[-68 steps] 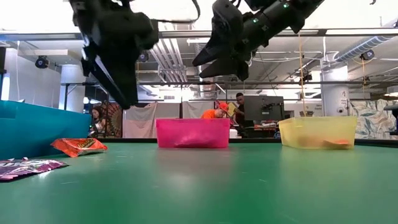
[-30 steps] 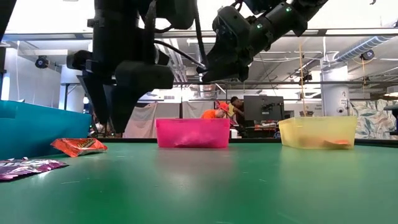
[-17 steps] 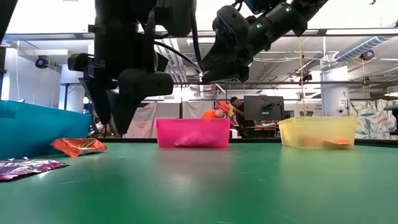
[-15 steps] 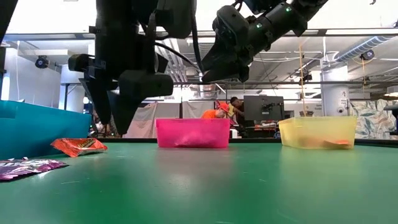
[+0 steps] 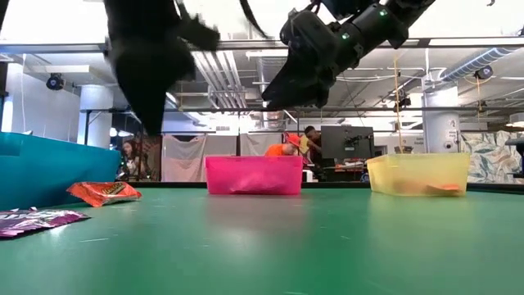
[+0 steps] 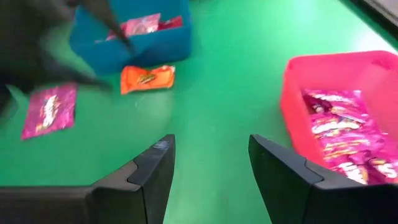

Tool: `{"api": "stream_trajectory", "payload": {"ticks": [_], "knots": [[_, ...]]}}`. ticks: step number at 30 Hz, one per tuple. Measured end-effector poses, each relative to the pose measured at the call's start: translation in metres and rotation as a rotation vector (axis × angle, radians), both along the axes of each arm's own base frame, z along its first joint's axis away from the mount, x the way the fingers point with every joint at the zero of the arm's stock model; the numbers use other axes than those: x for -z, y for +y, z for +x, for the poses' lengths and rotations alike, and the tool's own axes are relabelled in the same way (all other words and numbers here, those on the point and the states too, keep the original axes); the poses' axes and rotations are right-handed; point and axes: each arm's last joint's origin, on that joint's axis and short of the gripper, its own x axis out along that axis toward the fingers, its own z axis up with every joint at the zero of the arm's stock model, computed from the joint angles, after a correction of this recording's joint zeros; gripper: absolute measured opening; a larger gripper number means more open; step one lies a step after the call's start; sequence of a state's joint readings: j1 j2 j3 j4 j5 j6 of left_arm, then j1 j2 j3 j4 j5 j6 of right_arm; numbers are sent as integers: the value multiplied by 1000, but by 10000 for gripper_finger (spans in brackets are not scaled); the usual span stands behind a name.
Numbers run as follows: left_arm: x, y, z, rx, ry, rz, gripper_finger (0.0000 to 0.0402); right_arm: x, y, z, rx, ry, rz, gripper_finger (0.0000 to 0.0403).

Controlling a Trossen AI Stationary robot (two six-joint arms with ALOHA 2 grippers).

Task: Sort candy by brand, put in halloween buckets
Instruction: Put the orange chocolate into the yellow bin

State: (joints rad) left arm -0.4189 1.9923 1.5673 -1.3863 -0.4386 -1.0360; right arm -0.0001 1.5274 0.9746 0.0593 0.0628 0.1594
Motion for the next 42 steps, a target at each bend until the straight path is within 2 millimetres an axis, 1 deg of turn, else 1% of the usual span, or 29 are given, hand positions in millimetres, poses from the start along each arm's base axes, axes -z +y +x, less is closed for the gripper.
{"api": "stream_trajectory", "payload": {"ticks": [3,6,10,12,14,17,20,23,27,32,37,39,42], "knots": [[-30,-19,-15,96,-66,123,214,5,8,0,-41,0,-26,199],[-53,-38,-32,173,-188,181,214,17,21,9,-96,-37,-57,199],[-73,-56,-58,232,-287,223,214,37,39,31,-149,-131,-74,199],[-81,-63,-73,253,-325,243,214,41,44,46,-148,-172,-79,199],[-88,-70,-84,296,-384,261,214,48,46,61,-143,-166,-82,199],[-89,-78,-98,350,-428,283,214,59,48,85,-142,-160,-82,199],[-86,-81,-109,341,-439,273,214,66,51,106,-142,-171,-82,199],[-80,-81,-116,335,-442,271,214,74,52,122,-130,-170,-73,199],[-70,-80,-121,333,-414,281,214,83,55,140,-129,-175,-74,199],[-61,-78,-123,326,-398,300,214,96,56,154,-134,-135,-84,199],[-59,-77,-124,319,-397,305,214,109,57,164,-149,-115,-124,199],[-59,-76,-125,318,-399,304,214,114,57,168,-149,-109,-146,205],[-59,-76,-125,319,-398,305,214,120,56,171,-123,-102,-179,227]]}}
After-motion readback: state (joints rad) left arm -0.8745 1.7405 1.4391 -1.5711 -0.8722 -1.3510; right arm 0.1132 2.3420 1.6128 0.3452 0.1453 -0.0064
